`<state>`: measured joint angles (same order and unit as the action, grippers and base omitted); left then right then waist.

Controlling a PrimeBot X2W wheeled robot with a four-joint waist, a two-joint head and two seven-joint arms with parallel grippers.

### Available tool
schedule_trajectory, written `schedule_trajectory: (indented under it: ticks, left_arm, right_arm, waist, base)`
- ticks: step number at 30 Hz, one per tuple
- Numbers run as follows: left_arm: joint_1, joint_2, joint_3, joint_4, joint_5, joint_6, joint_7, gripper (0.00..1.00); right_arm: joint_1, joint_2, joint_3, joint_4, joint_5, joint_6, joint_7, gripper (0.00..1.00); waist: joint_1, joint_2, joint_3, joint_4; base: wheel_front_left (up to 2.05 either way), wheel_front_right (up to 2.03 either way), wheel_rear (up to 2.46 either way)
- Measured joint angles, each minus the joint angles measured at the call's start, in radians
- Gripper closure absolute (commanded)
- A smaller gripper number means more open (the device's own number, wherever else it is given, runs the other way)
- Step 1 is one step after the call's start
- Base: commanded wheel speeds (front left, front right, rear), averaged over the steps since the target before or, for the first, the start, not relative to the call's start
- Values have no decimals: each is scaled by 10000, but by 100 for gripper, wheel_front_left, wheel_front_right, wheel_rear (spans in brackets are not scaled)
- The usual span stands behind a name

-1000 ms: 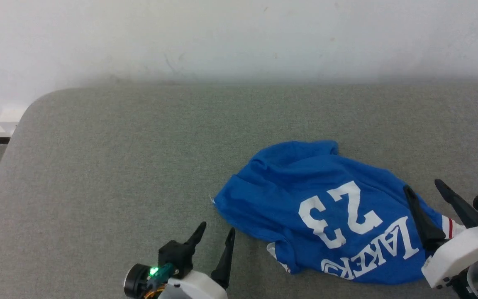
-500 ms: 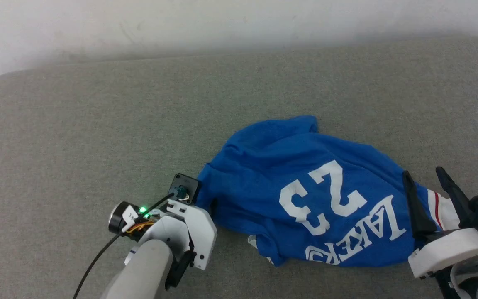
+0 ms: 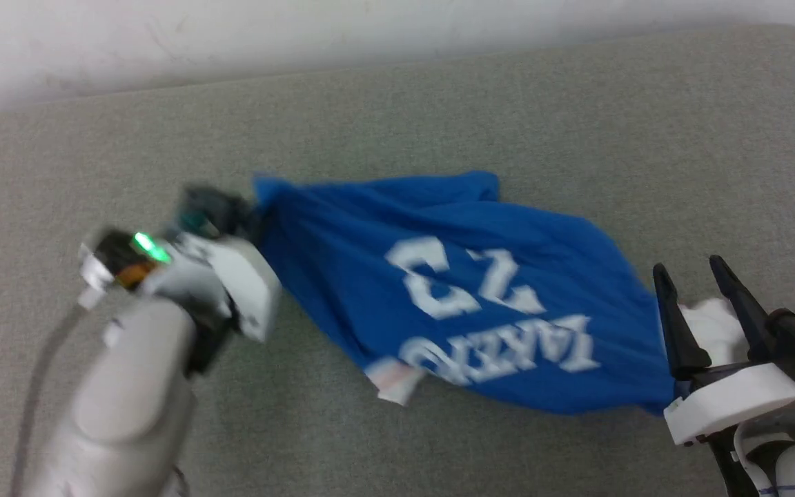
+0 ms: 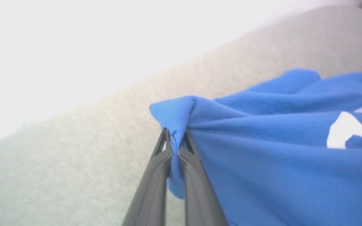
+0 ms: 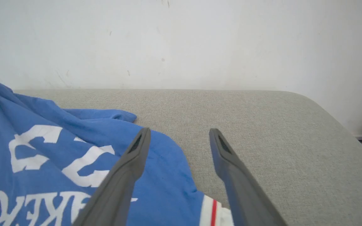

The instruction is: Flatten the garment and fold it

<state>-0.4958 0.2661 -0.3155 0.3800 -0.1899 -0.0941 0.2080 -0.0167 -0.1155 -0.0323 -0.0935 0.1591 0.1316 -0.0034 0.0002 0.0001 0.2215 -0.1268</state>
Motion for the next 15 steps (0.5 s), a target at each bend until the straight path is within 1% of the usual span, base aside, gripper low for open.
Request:
schedule_trajectory:
  ticks: [2, 5, 7, 9, 10, 11, 15]
  left_arm:
    - [-728, 343, 314, -56, 23, 81, -265, 100]
    - [-1832, 656, 596, 153, 117, 238, -305, 100]
    - [-2518, 809, 725, 560, 169, 337, -245, 100]
    - [-3084, 888, 815, 1170, 184, 347, -213, 100]
    - [-3289, 909, 819, 1523, 188, 347, -163, 37]
    - [-3433, 918, 792, 1883, 238, 347, -128, 0]
    - [-3648, 840, 571, 3195, 410, 433, -437, 0]
  right_arm:
    - [-23, -2, 44, -10, 0, 0, 0, 0]
    - [-63, 2, 165, -38, 0, 0, 0, 0]
    - [-148, 15, 343, -29, 0, 0, -2, 0]
    - [-257, 61, 502, 4, 0, 0, -42, 0]
    - [-280, 81, 577, 31, 0, 0, -75, 0]
    - [-292, 96, 633, 73, 0, 0, -94, 0]
    - [-378, 171, 696, 228, 4, 0, -196, 0]
  waist:
    - [0, 0, -4, -67]
    - [-1, 0, 62, -168]
    - [0, 0, 145, -257]
    - [0, 0, 240, -369]
    - [-1, 0, 286, -431]
    - [0, 0, 334, -490]
    - [0, 0, 527, -692]
  base:
    - [0, 0, 0]
    - [0, 0, 0]
    - [0, 0, 0]
    - [0, 0, 0]
    - [0, 0, 0]
    - [0, 0, 0]
    - [0, 0, 0]
